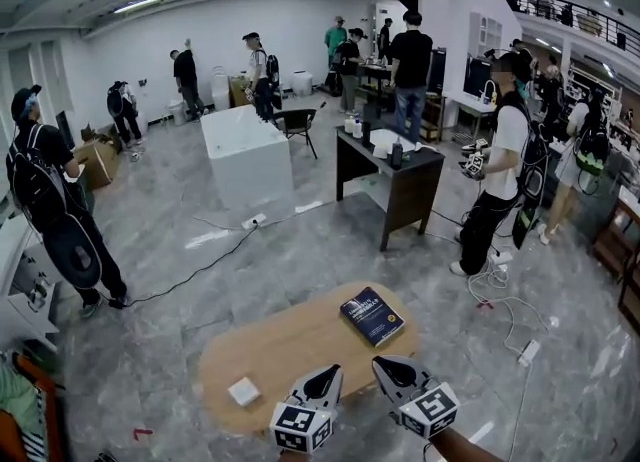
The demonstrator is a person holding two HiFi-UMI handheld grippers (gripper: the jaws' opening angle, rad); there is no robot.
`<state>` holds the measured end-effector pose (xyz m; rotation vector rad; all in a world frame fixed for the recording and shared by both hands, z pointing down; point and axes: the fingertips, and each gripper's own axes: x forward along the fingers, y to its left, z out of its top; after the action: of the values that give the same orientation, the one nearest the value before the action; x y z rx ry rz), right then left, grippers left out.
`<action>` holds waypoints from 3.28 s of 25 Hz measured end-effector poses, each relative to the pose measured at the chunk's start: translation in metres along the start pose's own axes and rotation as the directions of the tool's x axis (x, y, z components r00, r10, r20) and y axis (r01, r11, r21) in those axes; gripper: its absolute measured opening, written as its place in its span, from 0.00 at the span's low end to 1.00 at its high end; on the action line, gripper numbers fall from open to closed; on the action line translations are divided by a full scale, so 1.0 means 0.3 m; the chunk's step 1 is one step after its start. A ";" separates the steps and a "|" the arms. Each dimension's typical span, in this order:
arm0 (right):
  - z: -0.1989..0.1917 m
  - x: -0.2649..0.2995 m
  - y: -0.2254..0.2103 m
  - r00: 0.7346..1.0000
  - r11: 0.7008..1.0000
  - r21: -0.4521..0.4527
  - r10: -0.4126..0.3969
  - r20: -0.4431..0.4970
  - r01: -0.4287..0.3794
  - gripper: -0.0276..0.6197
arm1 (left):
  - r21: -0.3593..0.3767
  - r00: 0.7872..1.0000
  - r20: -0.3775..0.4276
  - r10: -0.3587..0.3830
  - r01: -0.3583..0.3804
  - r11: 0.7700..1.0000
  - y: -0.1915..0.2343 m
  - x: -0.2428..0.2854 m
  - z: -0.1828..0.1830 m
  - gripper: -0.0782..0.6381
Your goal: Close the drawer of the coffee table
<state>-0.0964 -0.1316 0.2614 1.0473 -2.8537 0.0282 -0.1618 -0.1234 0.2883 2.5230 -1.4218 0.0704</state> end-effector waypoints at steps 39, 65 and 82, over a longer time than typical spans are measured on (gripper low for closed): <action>0.272 -0.677 0.089 0.979 0.992 -0.106 0.087 0.186 -0.068 0.06 | 0.172 0.981 0.190 0.051 -0.084 0.982 -0.720 -0.235 0.227 0.11; 0.287 -0.827 0.173 0.970 0.989 -0.106 0.120 0.212 -0.099 0.06 | 0.184 0.972 0.217 0.094 -0.136 0.973 -0.856 -0.379 0.206 0.11; 0.314 -0.843 0.180 0.968 0.988 -0.122 0.117 0.223 -0.092 0.06 | 0.173 0.968 0.230 0.096 -0.138 0.975 -0.855 -0.387 0.205 0.11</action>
<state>0.0521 0.0676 0.1428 0.9332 -3.0718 -0.2572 -0.0099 0.0865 0.1620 2.6641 -1.7255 -0.0599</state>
